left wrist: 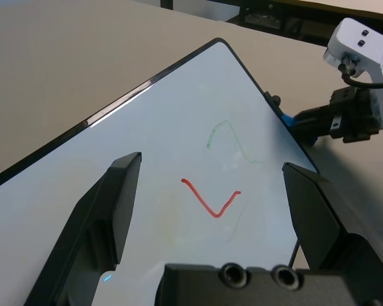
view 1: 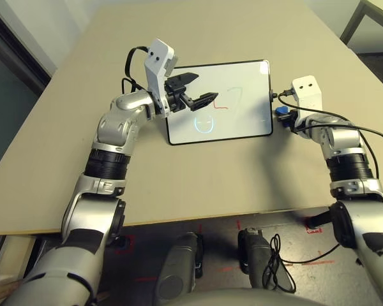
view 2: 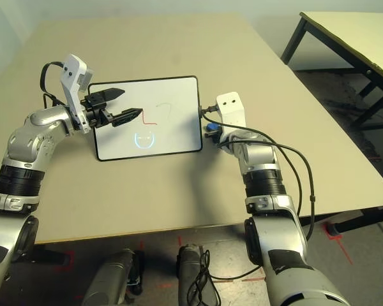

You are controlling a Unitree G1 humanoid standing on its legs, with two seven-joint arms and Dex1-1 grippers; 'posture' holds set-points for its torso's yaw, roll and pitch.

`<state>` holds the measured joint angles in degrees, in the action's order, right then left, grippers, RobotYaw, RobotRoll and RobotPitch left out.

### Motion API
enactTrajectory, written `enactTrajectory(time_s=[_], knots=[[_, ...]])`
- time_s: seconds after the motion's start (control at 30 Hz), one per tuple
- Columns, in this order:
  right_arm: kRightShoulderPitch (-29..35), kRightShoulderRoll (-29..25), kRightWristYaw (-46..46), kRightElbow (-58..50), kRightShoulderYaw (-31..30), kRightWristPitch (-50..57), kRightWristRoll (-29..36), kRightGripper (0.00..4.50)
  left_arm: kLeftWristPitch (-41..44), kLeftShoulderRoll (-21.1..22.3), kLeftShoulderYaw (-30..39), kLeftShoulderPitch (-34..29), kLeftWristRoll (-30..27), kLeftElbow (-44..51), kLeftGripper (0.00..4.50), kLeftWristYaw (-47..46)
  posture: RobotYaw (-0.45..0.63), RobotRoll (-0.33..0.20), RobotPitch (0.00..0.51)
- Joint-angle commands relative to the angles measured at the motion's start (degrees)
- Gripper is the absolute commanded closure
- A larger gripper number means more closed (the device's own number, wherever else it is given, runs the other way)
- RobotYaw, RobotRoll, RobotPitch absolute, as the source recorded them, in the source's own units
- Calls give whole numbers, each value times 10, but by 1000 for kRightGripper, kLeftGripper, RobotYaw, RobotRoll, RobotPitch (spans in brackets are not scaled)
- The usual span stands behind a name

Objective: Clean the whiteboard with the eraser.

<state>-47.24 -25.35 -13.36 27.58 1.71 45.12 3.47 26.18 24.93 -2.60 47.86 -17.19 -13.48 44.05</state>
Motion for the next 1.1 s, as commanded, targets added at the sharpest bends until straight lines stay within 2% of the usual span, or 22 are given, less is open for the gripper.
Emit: enactTrajectory(time_s=[0.03, 0.17, 0.27, 0.43, 0.7, 1.1], knots=[[-2, -29, 21, 27, 16, -28, -21, 3860, -1, -4, 0, 3, 5, -3, 0, -1, 7, 0, 159], [-33, -53, 45, 43, 30, -86, -34, 3883, -1, -6, 0, 3, 6, -1, 0, 0, 3, 0, 158], [-61, -50, 50, 36, 37, -115, -31, 3898, -3, -5, 1, 3, 7, -2, 0, 0, -2, 0, 158], [-111, 7, 12, -19, 19, -104, -5, 3900, 12, 6, 0, -8, 8, 14, 0, 3, 1, 0, 157], [-95, 85, -50, -94, -43, -65, -1, 3901, 36, 41, -4, -38, 18, 53, 0, 8, 12, 0, 163], [-46, 109, -72, -99, -82, -85, -21, 3901, 65, 48, 3, -50, 13, 88, 0, 3, 31, 0, 168]])
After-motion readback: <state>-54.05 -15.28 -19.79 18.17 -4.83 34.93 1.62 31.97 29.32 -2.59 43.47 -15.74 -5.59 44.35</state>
